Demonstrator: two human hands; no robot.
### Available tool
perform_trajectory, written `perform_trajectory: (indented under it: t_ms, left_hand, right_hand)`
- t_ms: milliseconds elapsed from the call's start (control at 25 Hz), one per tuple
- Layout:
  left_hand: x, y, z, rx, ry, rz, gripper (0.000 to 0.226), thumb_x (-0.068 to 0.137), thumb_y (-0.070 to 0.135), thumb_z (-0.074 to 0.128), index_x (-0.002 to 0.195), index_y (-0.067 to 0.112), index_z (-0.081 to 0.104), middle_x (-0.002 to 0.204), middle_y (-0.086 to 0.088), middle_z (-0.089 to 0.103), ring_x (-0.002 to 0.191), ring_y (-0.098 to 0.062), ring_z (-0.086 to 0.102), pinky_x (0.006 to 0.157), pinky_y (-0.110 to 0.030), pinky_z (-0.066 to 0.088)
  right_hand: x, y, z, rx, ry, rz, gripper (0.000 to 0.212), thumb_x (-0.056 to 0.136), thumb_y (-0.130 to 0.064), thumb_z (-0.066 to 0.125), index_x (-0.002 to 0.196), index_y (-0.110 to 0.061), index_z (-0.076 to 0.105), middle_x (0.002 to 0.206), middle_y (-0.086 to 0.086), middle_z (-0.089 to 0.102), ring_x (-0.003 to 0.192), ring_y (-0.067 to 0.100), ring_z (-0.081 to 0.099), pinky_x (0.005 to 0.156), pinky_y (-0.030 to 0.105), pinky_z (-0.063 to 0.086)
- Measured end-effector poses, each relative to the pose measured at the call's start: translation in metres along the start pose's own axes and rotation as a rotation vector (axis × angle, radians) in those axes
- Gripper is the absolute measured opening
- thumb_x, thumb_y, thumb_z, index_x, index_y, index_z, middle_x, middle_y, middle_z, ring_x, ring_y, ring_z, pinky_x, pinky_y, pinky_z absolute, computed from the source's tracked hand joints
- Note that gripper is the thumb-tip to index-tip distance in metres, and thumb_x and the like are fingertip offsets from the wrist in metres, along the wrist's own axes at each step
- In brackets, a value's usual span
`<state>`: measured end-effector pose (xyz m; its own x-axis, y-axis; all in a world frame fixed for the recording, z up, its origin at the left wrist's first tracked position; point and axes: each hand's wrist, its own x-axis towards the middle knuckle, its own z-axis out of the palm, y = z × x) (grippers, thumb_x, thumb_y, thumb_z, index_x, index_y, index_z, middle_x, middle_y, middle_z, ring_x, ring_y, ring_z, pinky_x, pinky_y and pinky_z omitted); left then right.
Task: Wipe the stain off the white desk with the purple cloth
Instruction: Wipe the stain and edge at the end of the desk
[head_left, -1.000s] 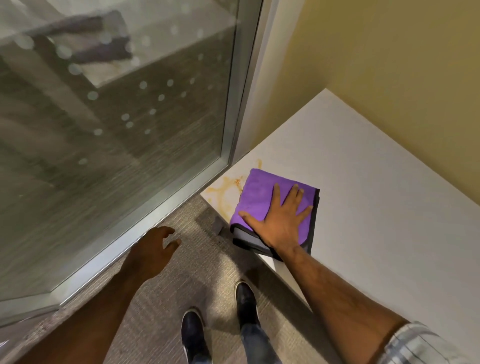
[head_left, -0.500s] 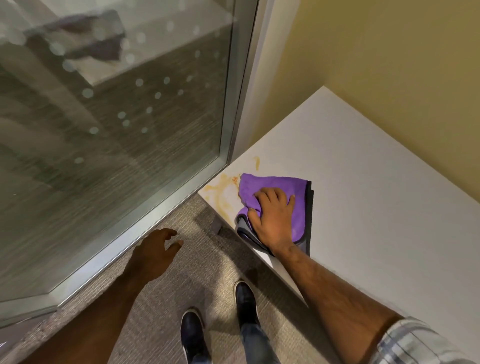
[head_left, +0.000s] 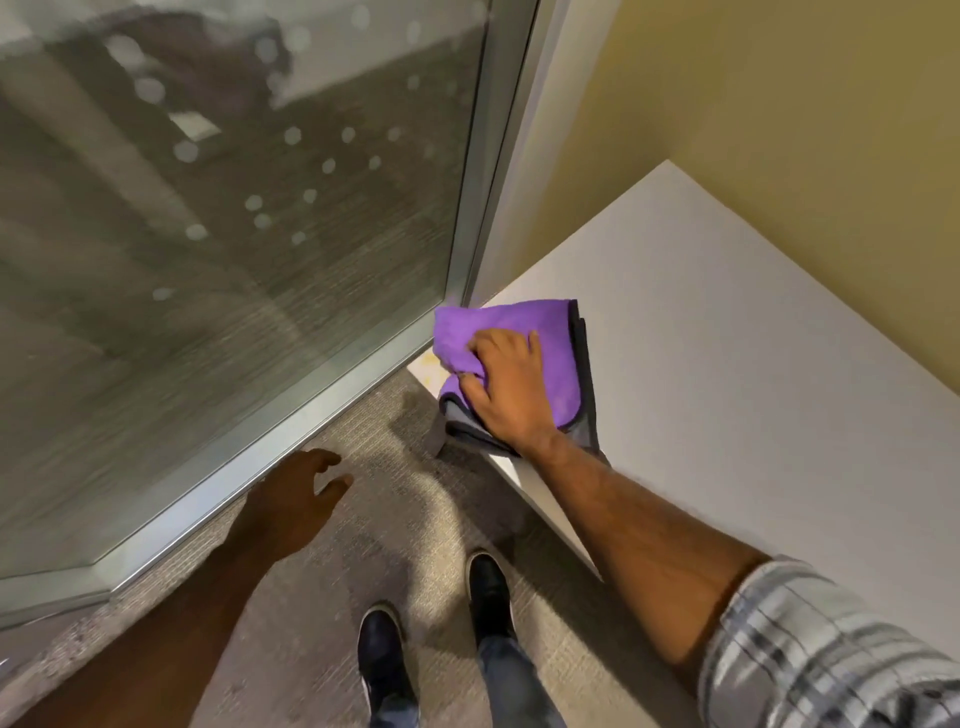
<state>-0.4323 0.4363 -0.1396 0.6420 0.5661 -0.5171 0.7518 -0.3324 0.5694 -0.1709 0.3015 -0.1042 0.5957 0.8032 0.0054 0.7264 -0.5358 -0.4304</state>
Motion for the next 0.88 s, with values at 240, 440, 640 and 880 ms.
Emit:
perform_trajectory:
  t_ms: [240, 440, 640, 880]
  left_hand:
    - [-0.004, -0.001, 0.001, -0.026, 0.024, 0.021, 0.042, 0.088, 0.044, 0.061, 0.124, 0.023, 0.057, 0.120, -0.002, 0.063, 0.103, -0.016, 0.058, 0.095, -0.044, 0.048]
    - [-0.007, -0.003, 0.007, -0.051, 0.011, 0.016, 0.041, 0.088, 0.045, 0.060, 0.124, 0.024, 0.057, 0.119, -0.001, 0.062, 0.105, -0.018, 0.058, 0.096, -0.045, 0.048]
    - [-0.010, -0.012, 0.008, -0.066, -0.001, 0.018, 0.042, 0.088, 0.040, 0.063, 0.126, 0.022, 0.057, 0.116, -0.003, 0.063, 0.102, -0.016, 0.058, 0.092, -0.038, 0.048]
    - [-0.011, -0.019, 0.011, -0.078, -0.012, 0.014, 0.041, 0.089, 0.036, 0.063, 0.127, 0.021, 0.056, 0.116, -0.003, 0.061, 0.104, -0.018, 0.057, 0.091, -0.038, 0.048]
  right_hand:
    - [-0.053, 0.030, -0.008, -0.049, -0.019, -0.037, 0.055, 0.089, -0.063, 0.049, 0.129, -0.025, 0.056, 0.147, 0.006, 0.044, 0.141, 0.024, 0.035, 0.116, 0.070, 0.010]
    - [-0.022, 0.013, 0.004, -0.140, 0.023, 0.379, 0.103, 0.072, -0.094, 0.017, 0.155, -0.033, 0.018, 0.167, 0.013, 0.005, 0.154, 0.032, 0.005, 0.118, 0.065, -0.003]
    - [-0.013, 0.021, 0.006, -0.007, 0.206, 0.731, 0.108, 0.074, -0.087, 0.046, 0.155, -0.024, 0.015, 0.162, 0.020, 0.017, 0.149, 0.042, 0.018, 0.119, 0.059, 0.018]
    - [0.011, 0.027, 0.006, -0.114, 0.325, 0.553, 0.067, 0.097, -0.056, 0.044, 0.150, -0.017, 0.032, 0.132, 0.016, 0.054, 0.117, 0.032, 0.051, 0.103, 0.049, 0.039]
